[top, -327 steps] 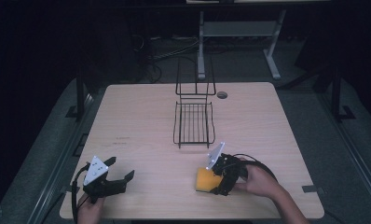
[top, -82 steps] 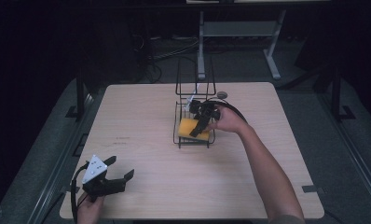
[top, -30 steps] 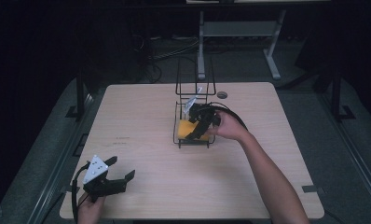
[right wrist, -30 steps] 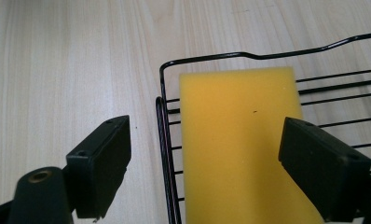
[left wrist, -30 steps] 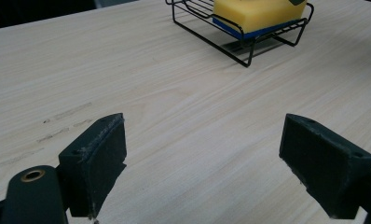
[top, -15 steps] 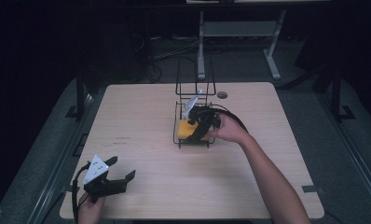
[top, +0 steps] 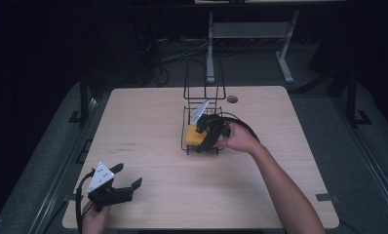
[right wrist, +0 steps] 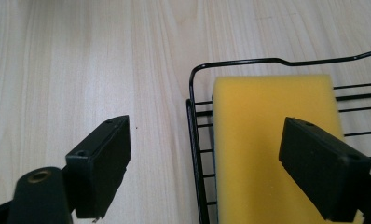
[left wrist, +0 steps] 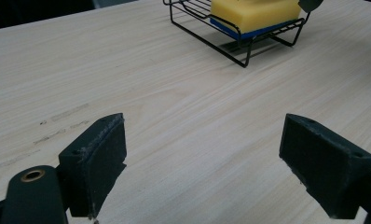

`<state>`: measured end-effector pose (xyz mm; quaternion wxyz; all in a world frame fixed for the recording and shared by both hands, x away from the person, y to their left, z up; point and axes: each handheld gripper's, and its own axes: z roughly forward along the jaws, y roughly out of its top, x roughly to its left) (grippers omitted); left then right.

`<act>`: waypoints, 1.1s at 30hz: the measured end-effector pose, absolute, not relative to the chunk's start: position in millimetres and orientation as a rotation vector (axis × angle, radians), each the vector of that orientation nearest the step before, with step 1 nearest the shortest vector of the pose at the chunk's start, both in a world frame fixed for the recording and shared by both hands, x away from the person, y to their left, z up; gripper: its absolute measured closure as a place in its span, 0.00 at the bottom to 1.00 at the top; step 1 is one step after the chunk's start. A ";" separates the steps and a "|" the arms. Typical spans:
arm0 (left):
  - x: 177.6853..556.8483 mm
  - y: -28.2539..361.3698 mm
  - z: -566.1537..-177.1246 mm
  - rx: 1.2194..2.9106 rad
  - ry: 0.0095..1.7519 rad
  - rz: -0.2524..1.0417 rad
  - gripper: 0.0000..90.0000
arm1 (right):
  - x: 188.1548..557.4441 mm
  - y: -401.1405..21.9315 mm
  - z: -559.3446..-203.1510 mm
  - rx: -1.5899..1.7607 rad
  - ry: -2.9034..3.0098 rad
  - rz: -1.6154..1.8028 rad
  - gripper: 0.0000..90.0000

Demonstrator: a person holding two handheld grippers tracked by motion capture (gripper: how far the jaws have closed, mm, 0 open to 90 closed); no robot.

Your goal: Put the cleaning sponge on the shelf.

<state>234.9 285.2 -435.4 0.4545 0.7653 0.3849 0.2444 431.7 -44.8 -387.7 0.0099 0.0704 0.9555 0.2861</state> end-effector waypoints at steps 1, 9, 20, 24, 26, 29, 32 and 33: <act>234.7 284.9 -435.4 1.888 0.950 0.603 0.16 | 431.5 -44.9 -388.1 0.222 2.984 0.895 0.18; 235.1 284.7 -435.4 1.889 0.949 0.603 0.16 | 423.7 -42.6 -391.4 0.212 2.990 0.892 0.18; 236.1 288.0 -435.5 1.878 0.965 0.602 0.16 | 404.1 -44.6 -392.4 0.176 2.982 0.918 0.18; 235.9 286.3 -435.1 1.887 0.955 0.605 0.16 | 397.6 -48.5 -391.0 0.172 2.977 0.909 0.18; 235.9 285.5 -435.4 1.884 0.953 0.604 0.16 | 392.7 -52.3 -390.0 0.174 2.969 0.902 0.18; 235.5 285.2 -436.1 1.891 0.953 0.599 0.16 | 387.1 -57.8 -389.5 0.171 2.964 0.896 0.18; 235.1 285.5 -435.6 1.888 0.951 0.601 0.16 | 382.7 -63.2 -389.4 0.182 2.959 0.883 0.18; 235.0 285.6 -435.8 1.885 0.953 0.600 0.16 | 381.7 -64.5 -389.3 0.186 2.958 0.887 0.18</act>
